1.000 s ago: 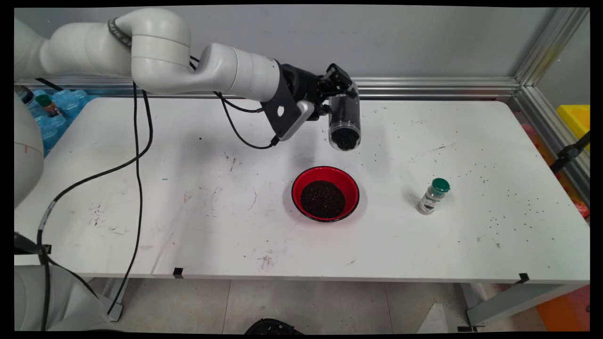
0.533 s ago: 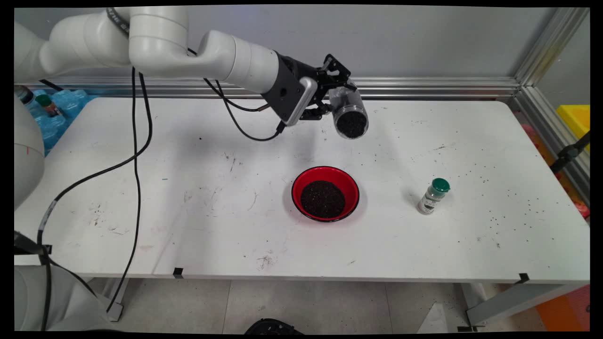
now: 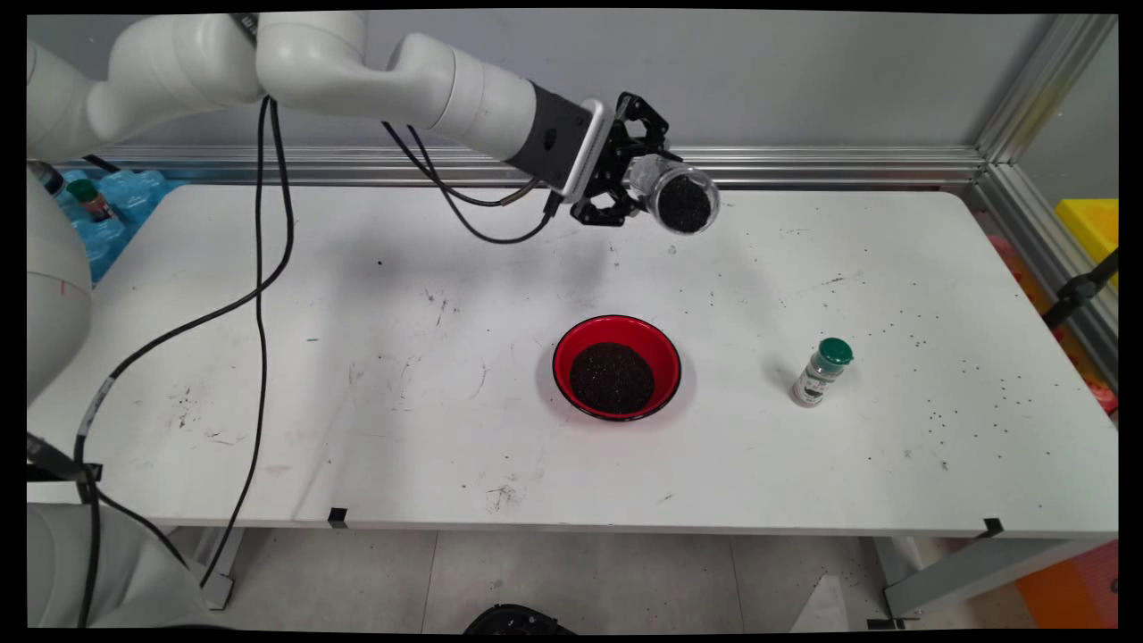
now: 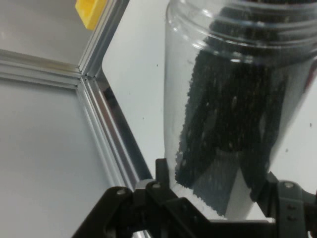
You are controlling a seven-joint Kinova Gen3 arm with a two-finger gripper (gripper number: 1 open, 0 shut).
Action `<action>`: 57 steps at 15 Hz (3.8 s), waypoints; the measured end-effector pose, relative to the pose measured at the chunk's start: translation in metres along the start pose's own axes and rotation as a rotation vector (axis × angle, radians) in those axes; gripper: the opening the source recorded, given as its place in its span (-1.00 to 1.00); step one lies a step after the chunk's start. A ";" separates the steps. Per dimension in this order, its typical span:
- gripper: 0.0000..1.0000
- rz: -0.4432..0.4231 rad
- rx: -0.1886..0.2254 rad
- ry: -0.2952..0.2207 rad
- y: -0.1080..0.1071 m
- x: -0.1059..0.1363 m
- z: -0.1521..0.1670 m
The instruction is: Pour the black seasoning powder in the red bowl, then place the picked object on the table
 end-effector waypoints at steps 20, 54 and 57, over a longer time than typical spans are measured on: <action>-1.00 -0.652 -0.083 0.158 -0.026 -0.009 0.065; -1.00 -1.065 -0.190 0.194 0.004 -0.001 0.236; -1.00 -1.055 -0.195 0.183 0.009 -0.003 0.247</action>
